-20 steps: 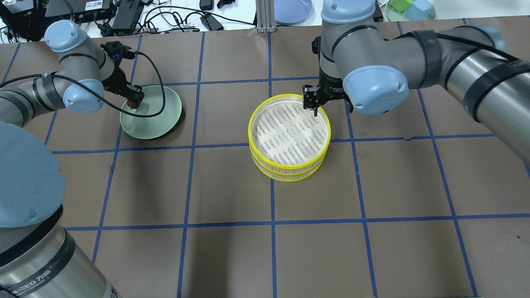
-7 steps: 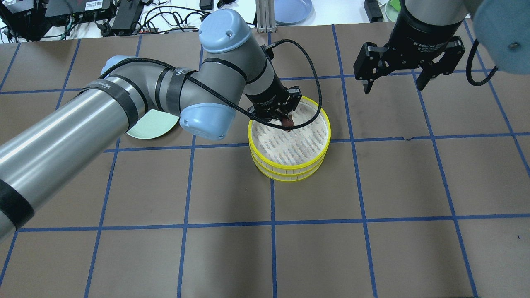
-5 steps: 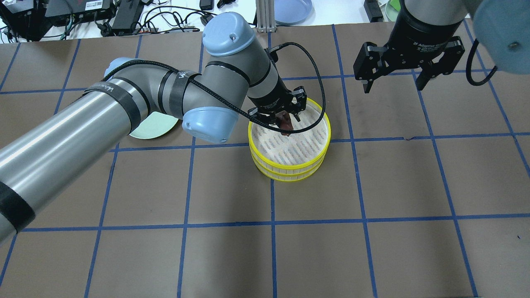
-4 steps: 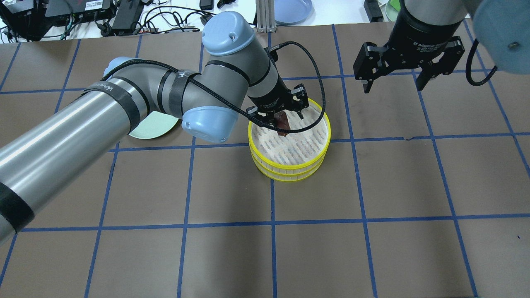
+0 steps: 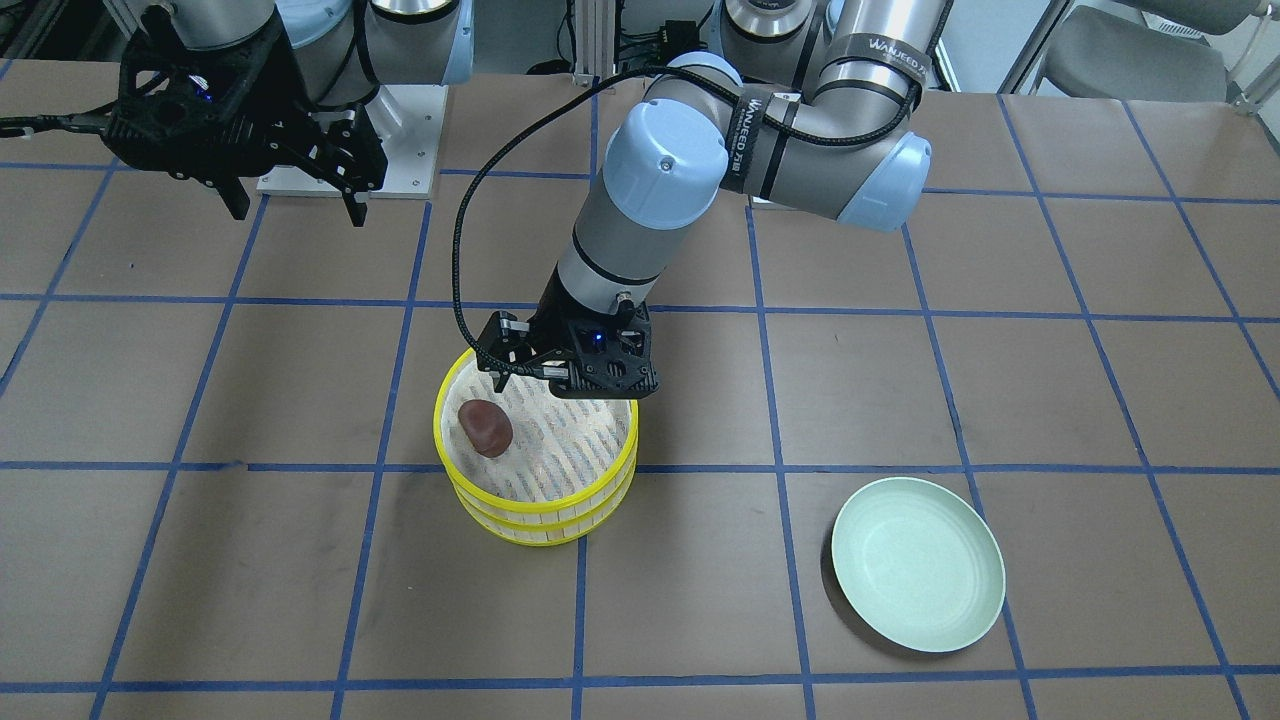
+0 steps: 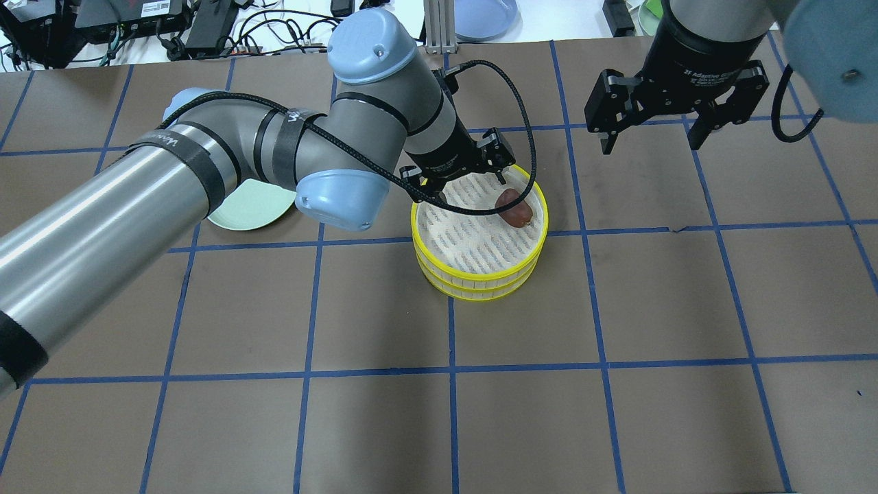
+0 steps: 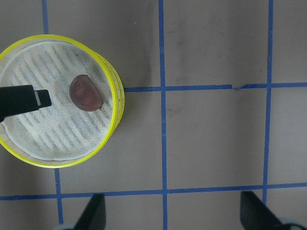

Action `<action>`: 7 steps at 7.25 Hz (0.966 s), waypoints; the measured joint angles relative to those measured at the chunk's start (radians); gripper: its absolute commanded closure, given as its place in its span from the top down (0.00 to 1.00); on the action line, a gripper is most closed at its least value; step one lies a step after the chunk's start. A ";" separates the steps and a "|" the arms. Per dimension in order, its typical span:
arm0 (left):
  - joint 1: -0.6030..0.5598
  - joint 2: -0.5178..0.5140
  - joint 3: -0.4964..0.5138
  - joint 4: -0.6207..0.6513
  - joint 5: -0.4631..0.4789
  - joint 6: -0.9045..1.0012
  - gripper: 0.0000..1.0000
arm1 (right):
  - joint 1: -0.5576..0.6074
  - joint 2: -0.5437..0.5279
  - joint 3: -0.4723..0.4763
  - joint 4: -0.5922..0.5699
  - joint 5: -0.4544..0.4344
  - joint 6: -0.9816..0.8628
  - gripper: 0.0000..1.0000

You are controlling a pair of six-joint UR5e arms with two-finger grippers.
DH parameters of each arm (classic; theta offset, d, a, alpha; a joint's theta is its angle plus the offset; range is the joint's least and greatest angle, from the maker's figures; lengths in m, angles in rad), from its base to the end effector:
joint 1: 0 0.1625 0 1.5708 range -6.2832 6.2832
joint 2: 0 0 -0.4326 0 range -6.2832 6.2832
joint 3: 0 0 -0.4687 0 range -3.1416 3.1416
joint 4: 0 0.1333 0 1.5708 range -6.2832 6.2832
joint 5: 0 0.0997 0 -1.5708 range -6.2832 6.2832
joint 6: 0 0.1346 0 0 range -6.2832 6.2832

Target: Place buns in different layers of steamer

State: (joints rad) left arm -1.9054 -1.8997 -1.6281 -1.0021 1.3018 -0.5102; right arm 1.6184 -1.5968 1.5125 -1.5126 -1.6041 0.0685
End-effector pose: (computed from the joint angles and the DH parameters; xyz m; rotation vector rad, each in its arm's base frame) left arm -0.3881 -0.6014 0.2859 0.2126 -2.8135 0.0789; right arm 0.1553 -0.5522 0.5025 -0.0332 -3.1094 0.0435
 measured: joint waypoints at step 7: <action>0.406 0.213 0.171 -0.481 0.235 0.702 1.00 | -0.004 0.008 0.000 -0.087 0.043 0.000 1.00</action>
State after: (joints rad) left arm -1.4998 -1.6869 -1.4575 -1.4826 1.5370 0.1922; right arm 1.6141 -1.5892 1.5125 -1.5997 -1.5607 0.0682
